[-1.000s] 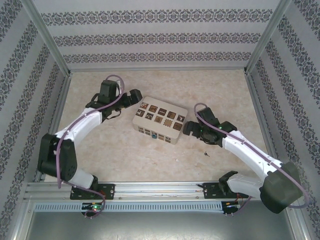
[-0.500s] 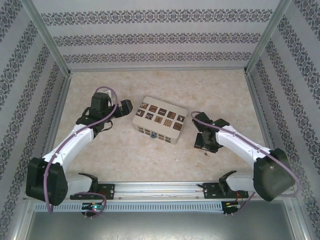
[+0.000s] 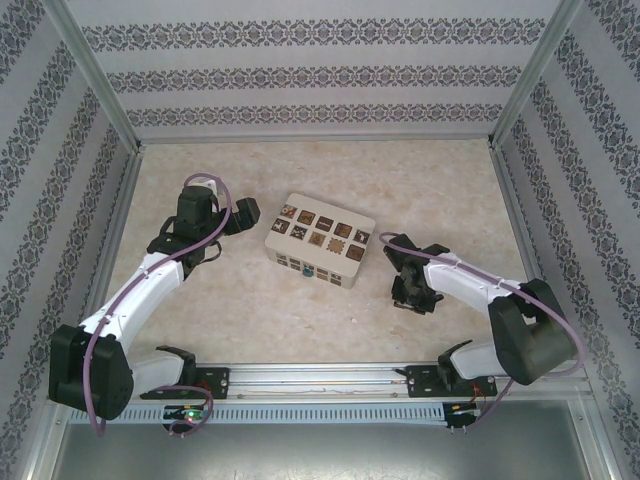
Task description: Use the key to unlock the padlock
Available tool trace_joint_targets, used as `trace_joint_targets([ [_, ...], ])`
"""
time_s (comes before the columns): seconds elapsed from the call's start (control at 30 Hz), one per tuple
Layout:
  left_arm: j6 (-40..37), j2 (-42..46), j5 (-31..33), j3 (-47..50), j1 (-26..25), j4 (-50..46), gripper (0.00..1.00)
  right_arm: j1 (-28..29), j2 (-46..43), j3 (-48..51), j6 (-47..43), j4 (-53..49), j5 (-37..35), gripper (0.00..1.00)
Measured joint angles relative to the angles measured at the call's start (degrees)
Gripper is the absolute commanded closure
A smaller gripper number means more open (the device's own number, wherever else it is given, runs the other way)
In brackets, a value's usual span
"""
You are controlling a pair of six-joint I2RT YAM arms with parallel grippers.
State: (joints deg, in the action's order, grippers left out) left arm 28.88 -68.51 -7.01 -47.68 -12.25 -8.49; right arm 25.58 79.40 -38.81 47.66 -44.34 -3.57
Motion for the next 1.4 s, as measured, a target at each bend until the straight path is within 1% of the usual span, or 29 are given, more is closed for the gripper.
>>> trace_joint_targets([
  [0.13,0.00,0.00,0.00,0.00,0.00,-0.02,0.01,-0.55,0.33,0.35,-0.04,0.72,0.00,0.77],
  [0.23,0.02,0.00,0.00,0.00,0.00,-0.02,0.01,-1.01,0.33,0.35,-0.07,1.16,0.02,0.77],
  [0.37,0.02,0.00,0.00,0.00,0.00,-0.02,0.01,-1.51,0.39,0.33,-0.74,1.49,0.17,0.82],
  [0.4,0.02,0.00,0.00,0.00,0.00,-0.02,0.01,-1.51,0.44,0.28,-0.94,1.53,0.17,0.84],
  [0.6,0.02,0.02,0.00,0.00,0.00,-0.04,0.01,-2.14,0.52,-0.07,-1.86,1.86,0.70,1.00],
  [0.8,-0.04,1.84,-0.09,0.09,0.00,-0.24,0.01,-2.99,-0.61,-0.02,-2.23,3.23,1.95,1.00],
  [0.93,-0.02,3.34,-1.42,0.09,0.00,-0.28,0.01,-2.99,-5.22,0.28,-2.95,6.36,4.70,1.00],
  [1.07,0.90,3.63,-4.07,-0.31,0.00,-0.70,0.01,-3.37,-11.15,0.59,-3.26,12.61,9.97,1.00],
  [1.2,5.18,3.65,-7.67,-0.79,0.02,-0.87,0.01,-4.11,-16.33,2.25,-2.43,22.67,16.41,1.00],
  [1.3,11.93,3.63,-11.76,-0.85,0.02,-0.24,0.00,-4.13,-18.29,3.23,0.24,31.58,20.61,1.00],
  [1.33,14.93,3.56,-13.51,-0.85,0.00,0.72,0.00,-4.11,-18.40,3.26,1.38,34.95,21.99,1.00],
  [1.4,21.16,3.45,-16.57,-0.66,-0.02,3.91,0.02,-4.11,-18.32,3.26,3.63,41.68,24.33,1.00],
])
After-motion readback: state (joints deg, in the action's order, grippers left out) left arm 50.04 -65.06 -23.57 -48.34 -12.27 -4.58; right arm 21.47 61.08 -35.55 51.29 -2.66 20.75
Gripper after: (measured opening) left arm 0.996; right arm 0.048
